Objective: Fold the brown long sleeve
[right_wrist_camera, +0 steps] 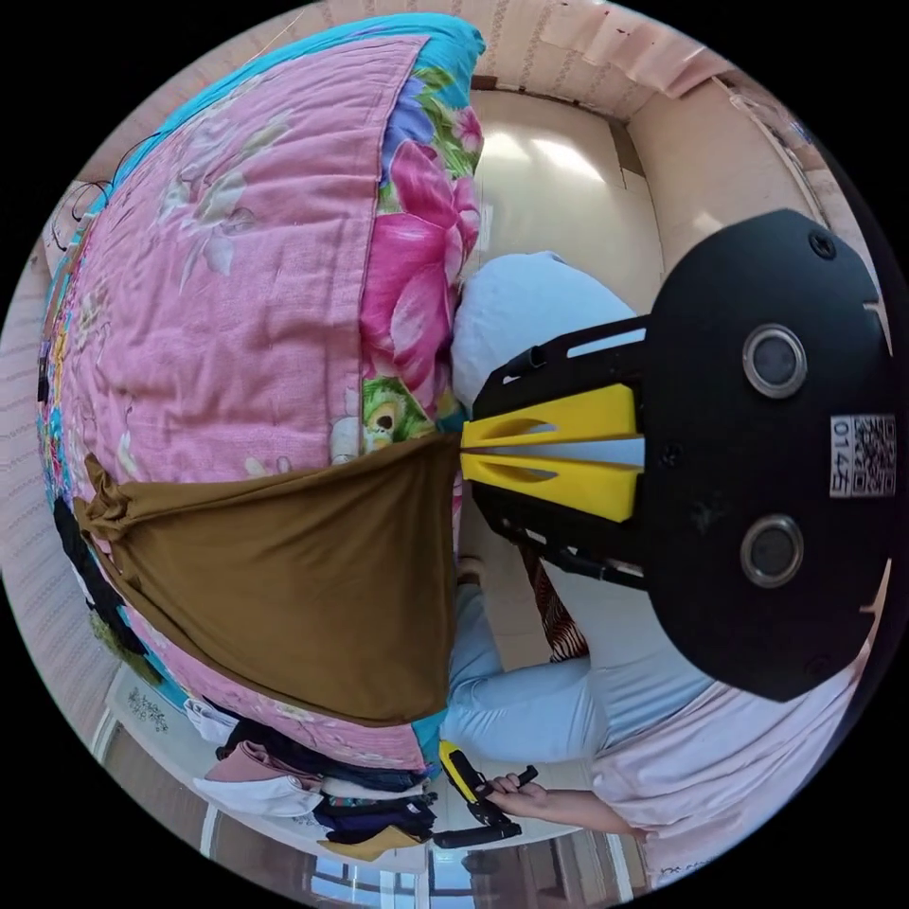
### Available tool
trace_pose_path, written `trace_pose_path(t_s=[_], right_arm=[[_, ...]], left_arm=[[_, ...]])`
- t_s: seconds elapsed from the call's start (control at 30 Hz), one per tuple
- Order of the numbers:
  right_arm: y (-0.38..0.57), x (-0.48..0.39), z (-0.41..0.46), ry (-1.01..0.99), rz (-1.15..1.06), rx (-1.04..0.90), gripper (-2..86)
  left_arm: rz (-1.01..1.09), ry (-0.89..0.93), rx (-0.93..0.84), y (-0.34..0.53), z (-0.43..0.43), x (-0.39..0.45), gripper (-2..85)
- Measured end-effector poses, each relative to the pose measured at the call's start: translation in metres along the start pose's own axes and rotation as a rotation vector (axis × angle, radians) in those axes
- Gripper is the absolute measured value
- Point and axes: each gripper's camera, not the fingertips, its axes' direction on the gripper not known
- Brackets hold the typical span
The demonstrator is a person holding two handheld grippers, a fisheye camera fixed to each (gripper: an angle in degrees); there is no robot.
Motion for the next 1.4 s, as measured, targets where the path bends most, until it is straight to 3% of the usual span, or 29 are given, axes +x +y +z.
trace_pose_path(t_s=[0.5,0.67,0.87,1.23,1.4], right_arm=[[0.013,-0.034,-0.042,0.02,-0.13,0.1,-0.1],[-0.045,-0.056,-0.077,-0.099,-0.201,0.165,0.5],[-0.14,-0.096,-0.111,-0.014,-0.311,0.201,2.6],[-0.333,-0.126,-0.104,0.022,-0.299,0.135,9.7],[-0.376,-0.113,-0.083,0.106,-0.213,0.077,5.7]], left_arm=[[0.114,0.065,0.155,0.0,-0.03,0.027,0.8],[0.233,0.041,0.177,-0.054,-0.039,0.046,3.2],[0.287,-0.025,0.202,-0.146,-0.043,0.046,4.8],[0.155,-0.079,0.198,-0.329,-0.018,0.017,7.5],[0.098,-0.151,0.106,-0.378,0.021,0.013,6.8]])
